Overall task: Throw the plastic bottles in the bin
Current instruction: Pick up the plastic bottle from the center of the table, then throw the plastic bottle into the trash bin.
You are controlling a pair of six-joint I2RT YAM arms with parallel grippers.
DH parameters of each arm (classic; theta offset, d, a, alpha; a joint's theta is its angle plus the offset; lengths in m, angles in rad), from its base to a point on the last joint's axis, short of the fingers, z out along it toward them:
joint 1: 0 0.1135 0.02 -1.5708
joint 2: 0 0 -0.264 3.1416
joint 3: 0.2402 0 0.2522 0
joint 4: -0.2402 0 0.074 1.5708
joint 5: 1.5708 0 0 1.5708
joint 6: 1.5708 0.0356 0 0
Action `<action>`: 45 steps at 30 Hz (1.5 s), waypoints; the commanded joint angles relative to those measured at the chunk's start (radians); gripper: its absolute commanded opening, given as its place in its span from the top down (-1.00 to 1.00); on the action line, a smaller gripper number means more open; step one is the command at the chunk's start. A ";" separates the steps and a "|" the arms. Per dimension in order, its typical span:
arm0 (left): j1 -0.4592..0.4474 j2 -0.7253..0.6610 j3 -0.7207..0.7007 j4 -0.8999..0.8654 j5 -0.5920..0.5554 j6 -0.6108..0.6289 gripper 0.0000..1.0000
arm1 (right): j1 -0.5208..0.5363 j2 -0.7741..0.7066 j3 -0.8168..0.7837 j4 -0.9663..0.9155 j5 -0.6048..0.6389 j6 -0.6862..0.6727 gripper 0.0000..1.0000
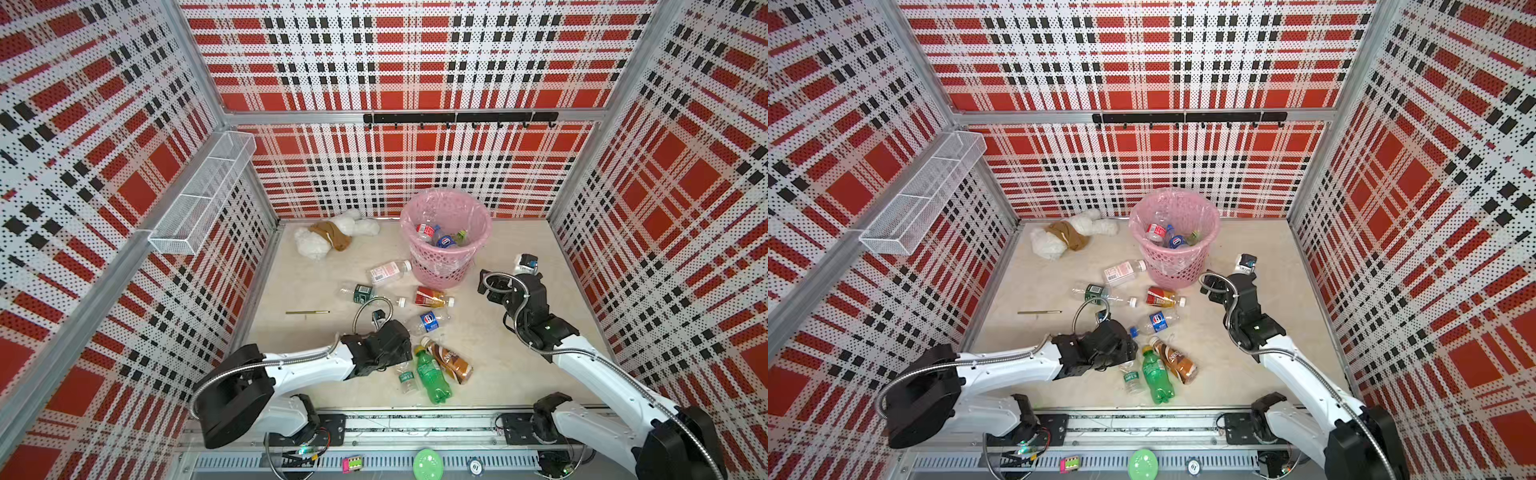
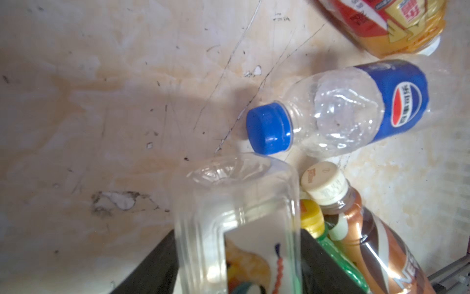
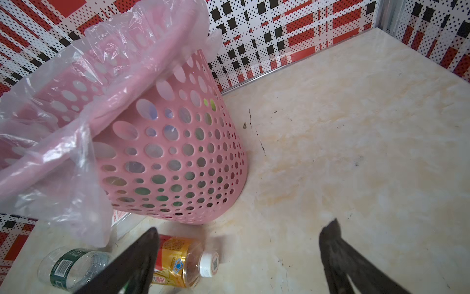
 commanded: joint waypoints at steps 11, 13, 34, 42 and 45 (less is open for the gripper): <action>0.060 -0.231 -0.082 -0.100 -0.040 0.001 -0.08 | -0.009 0.000 0.000 0.041 0.007 -0.003 -1.00; 0.070 -0.333 -0.124 -0.109 -0.044 0.002 -0.03 | -0.009 0.006 0.004 0.045 0.001 -0.004 -1.00; 0.588 -0.702 0.039 -0.064 0.131 0.351 -0.08 | -0.021 0.026 0.014 0.028 -0.028 0.015 -1.00; 0.560 -0.233 0.440 0.215 0.231 0.532 -0.08 | -0.022 -0.021 0.005 -0.007 -0.019 0.015 -0.99; 0.516 -0.063 0.631 0.244 0.263 0.595 -0.08 | -0.024 -0.042 0.005 -0.031 -0.012 0.011 -1.00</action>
